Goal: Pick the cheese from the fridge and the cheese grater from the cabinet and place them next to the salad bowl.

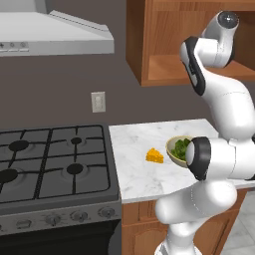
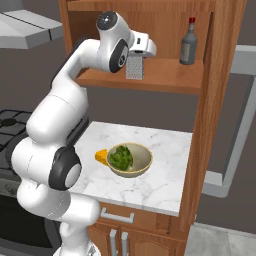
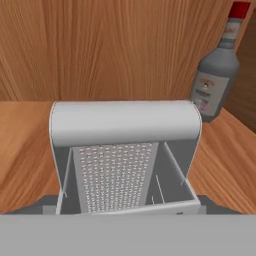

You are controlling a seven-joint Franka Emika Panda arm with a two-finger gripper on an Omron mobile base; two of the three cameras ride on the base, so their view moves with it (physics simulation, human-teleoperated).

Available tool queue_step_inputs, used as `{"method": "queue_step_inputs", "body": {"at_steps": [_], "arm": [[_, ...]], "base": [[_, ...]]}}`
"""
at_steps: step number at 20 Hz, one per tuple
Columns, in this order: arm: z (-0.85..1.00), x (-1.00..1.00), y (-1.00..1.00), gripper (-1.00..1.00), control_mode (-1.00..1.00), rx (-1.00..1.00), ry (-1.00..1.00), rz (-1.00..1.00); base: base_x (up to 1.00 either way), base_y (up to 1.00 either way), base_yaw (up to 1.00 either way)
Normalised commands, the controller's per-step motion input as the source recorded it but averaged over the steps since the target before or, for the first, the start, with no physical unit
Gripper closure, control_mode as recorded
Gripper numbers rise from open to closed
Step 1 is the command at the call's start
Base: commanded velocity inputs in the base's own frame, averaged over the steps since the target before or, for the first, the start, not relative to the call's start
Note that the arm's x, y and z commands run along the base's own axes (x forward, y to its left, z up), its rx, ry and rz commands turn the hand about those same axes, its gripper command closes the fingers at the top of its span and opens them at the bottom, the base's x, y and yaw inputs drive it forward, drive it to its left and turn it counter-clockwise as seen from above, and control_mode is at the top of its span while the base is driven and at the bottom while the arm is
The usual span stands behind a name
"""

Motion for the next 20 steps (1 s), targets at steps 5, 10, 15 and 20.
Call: {"method": "queue_step_inputs", "body": {"at_steps": [5, 10, 15, 20], "arm": [[-0.07, -0.18, -0.01, 1.0, -1.0, 0.07, 0.0, 0.0], [-0.04, -0.64, 0.01, 1.0, -1.0, 0.09, 0.0, 0.0], [-0.05, -0.81, 0.07, 1.0, -1.0, 0.07, -0.02, 0.0], [-0.03, -0.89, 0.16, 1.0, -1.0, 0.06, -0.04, 0.0]], "base": [[0.0, 0.0, 0.0], [0.0, 0.0, 0.0], [0.0, 0.0, 0.0], [0.0, 0.0, 0.0]]}}
